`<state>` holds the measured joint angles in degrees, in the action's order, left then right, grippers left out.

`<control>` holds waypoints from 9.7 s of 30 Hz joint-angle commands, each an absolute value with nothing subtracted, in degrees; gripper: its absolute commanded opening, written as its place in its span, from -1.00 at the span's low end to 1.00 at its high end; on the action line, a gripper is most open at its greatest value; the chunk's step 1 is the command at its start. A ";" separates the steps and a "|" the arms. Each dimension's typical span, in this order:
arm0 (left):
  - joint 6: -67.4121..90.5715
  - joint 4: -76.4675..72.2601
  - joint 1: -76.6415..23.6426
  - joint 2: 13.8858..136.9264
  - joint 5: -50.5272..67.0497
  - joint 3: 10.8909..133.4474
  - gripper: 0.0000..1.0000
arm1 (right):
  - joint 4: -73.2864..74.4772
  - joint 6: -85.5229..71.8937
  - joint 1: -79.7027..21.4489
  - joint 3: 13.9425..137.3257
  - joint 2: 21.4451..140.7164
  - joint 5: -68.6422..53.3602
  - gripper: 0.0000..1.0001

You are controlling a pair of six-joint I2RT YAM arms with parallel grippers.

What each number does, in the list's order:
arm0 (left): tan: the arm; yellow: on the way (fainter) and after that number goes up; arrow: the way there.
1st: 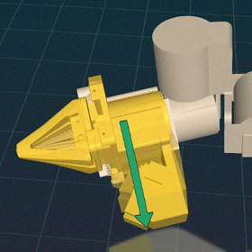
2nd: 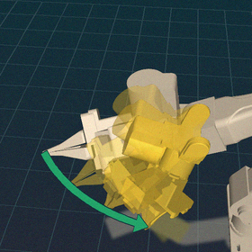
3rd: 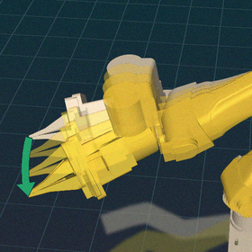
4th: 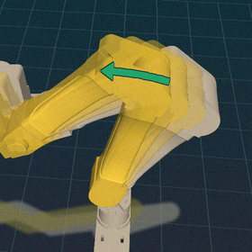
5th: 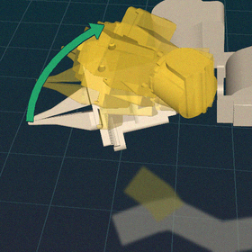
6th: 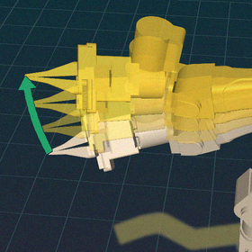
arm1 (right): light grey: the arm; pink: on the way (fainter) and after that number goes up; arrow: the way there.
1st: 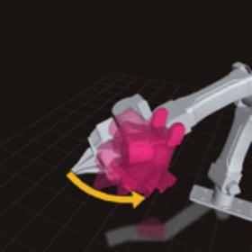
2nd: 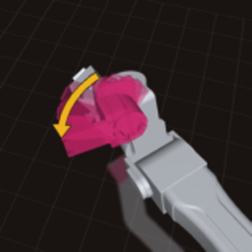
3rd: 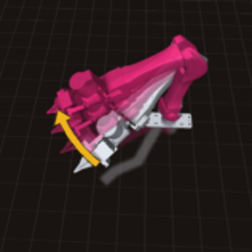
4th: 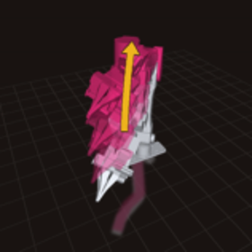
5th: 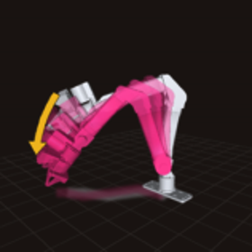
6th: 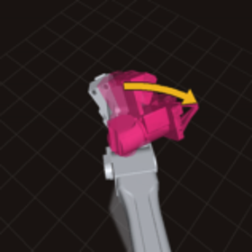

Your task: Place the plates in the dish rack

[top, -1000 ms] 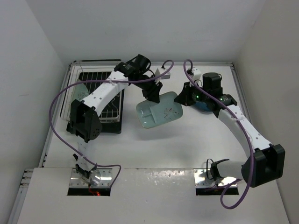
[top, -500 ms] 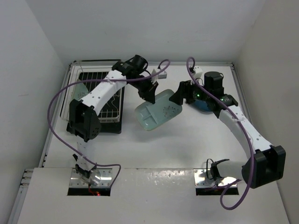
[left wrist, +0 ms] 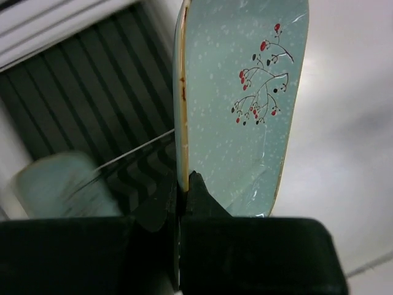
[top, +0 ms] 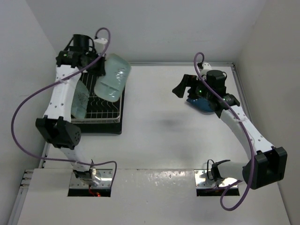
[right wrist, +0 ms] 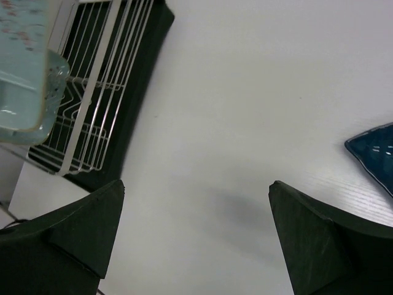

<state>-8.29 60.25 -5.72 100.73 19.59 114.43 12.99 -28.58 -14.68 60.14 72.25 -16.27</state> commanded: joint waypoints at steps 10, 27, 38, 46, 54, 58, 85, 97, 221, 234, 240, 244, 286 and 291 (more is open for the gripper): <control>4.74 67.24 -3.34 90.18 -25.64 112.08 -1.00 | 11.69 -35.42 -14.24 59.42 72.77 -10.11 1.00; 2.03 55.55 -3.87 89.65 -37.09 98.45 -1.00 | 13.89 -34.45 -12.66 56.51 69.26 -8.70 1.00; -3.69 48.08 -3.87 89.03 -37.71 93.00 -1.00 | 14.06 -34.72 -12.13 56.78 69.52 -9.40 1.00; -3.16 45.71 -3.87 90.18 -36.30 86.76 -1.00 | 14.76 -34.54 -11.95 57.04 69.35 -9.14 1.00; -3.25 45.52 -3.34 92.02 -30.86 84.82 -1.00 | 15.12 -34.54 -11.52 57.39 69.96 -9.14 1.00; -3.25 45.53 -2.81 92.54 -29.62 84.29 -1.00 | 15.38 -34.54 -11.78 57.22 70.66 -9.31 1.00; -8.69 50.98 -4.83 93.08 -13.54 104.59 0.64 | 23.65 -45.17 12.56 56.69 86.90 -5.36 1.00; -9.84 50.98 -9.14 94.13 -13.54 102.04 0.64 | 14.95 -52.73 16.87 62.03 106.51 -3.25 0.73; 17.31 53.88 -14.68 91.32 -38.33 81.39 -1.00 | 4.83 -43.68 -20.04 51.94 73.48 -13.45 1.00; 16.17 52.73 -18.11 93.26 -43.43 79.46 -1.00 | 5.89 -42.98 -20.13 51.42 72.16 -12.04 1.00; 16.17 51.06 -18.63 95.18 -41.40 76.90 -0.98 | 5.36 -43.42 -20.13 51.59 72.77 -12.22 1.00; 16.17 51.06 -17.41 95.19 -42.19 78.22 -0.98 | 5.54 -43.51 -20.04 51.59 72.42 -12.22 1.00; 7.73 53.35 18.44 75.77 -21.45 92.73 0.66 | 14.67 -39.55 -10.12 47.64 63.20 -15.21 1.00; 8.26 54.76 29.08 71.99 -20.91 87.29 0.66 | 18.10 -39.82 -6.95 44.39 59.06 -15.47 1.00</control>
